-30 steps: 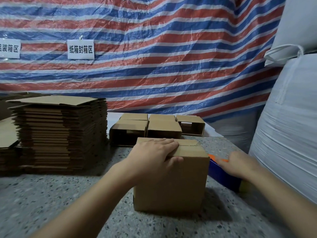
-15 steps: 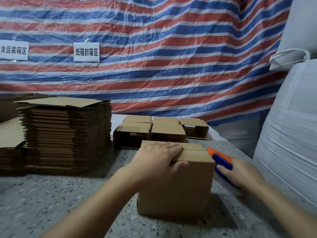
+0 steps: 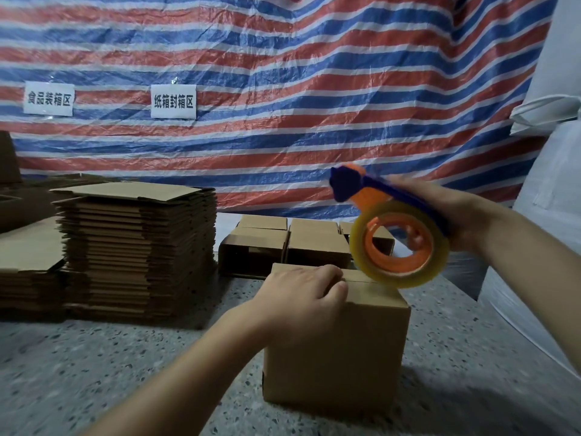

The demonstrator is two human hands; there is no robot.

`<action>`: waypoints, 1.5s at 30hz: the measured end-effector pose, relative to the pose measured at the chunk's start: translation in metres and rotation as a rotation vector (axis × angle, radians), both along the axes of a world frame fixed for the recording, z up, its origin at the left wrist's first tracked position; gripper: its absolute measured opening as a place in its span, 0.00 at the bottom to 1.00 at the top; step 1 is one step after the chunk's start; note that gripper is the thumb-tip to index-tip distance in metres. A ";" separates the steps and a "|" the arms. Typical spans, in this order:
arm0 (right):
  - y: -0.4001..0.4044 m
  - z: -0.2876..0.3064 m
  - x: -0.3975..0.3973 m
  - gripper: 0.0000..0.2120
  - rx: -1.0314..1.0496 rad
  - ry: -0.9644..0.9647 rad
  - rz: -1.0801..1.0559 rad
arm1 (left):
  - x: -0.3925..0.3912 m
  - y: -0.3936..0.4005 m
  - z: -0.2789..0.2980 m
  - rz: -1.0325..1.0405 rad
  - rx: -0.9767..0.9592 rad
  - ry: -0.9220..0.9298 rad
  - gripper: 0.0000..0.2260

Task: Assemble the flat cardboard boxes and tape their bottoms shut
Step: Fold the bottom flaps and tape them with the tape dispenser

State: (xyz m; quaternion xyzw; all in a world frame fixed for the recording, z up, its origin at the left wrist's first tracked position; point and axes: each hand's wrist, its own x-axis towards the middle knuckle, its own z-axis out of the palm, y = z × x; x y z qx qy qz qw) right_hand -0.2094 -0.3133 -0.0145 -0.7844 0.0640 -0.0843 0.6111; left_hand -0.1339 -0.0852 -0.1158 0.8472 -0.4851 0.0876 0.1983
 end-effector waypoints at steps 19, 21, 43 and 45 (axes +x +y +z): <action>0.015 0.007 0.022 0.35 -0.223 0.202 0.011 | 0.027 0.011 0.045 0.014 -0.883 1.231 0.19; 0.017 0.008 0.022 0.35 -0.232 0.208 0.010 | 0.025 0.011 0.045 0.004 -0.890 1.258 0.16; 0.019 0.018 0.024 0.35 -0.327 0.268 0.034 | 0.011 -0.007 0.032 0.265 -1.013 1.020 0.09; 0.021 0.025 0.017 0.34 -0.326 0.299 0.079 | 0.010 -0.009 0.030 0.283 -1.069 1.038 0.09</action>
